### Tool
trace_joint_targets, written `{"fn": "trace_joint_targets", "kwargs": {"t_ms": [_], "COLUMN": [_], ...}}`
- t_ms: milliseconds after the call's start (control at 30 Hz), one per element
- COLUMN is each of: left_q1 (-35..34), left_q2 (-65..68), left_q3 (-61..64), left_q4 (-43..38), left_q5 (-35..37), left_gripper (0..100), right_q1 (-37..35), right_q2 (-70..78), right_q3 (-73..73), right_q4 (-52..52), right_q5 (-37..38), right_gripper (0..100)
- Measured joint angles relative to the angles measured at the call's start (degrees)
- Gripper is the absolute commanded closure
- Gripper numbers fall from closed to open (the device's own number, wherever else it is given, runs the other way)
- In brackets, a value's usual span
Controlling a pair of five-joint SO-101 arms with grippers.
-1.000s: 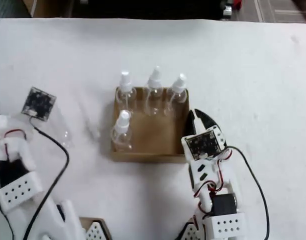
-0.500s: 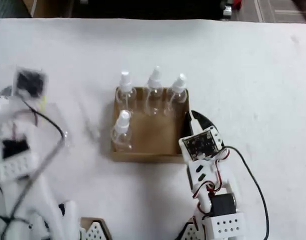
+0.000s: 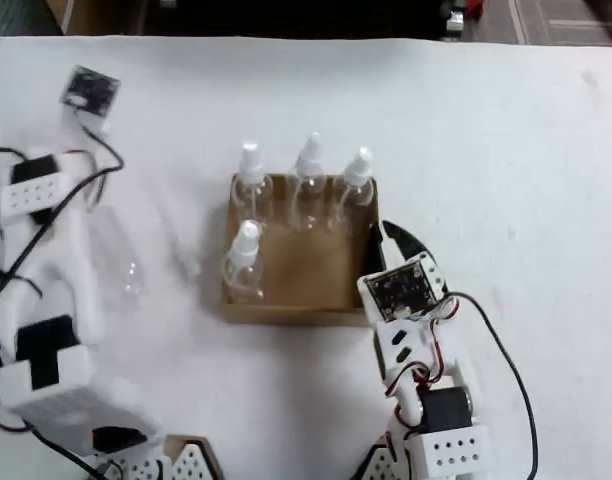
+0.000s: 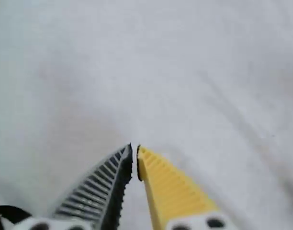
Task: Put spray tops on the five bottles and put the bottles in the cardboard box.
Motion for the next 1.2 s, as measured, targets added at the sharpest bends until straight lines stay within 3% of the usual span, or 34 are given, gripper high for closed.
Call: {"fn": "trace_joint_targets", "kwargs": {"t_ms": [167,300,600,1033,1200], "left_q1": [4.4,5.4,5.3,-12.0,-15.5], "left_q2": [0.7,0.7,0.7,0.7,0.7], "left_q3": [-0.4,1.3,15.6,16.3,15.6], "left_q4": [0.4,-4.0,-8.9,-6.7,-6.2], "left_q5": [-0.4,-1.2,-27.5,-41.1,-39.6], "left_gripper": [98,98,98,98,98], "right_q1": [0.0,0.0,0.0,0.0,0.0], "right_q2": [0.0,0.0,0.0,0.0,0.0], "right_q3": [0.0,0.0,0.0,0.0,0.0], "right_q4": [0.0,0.0,0.0,0.0,0.0], "right_q5": [0.0,0.0,0.0,0.0,0.0], "right_gripper": [98.1,98.1,98.1,98.1,98.1]}}
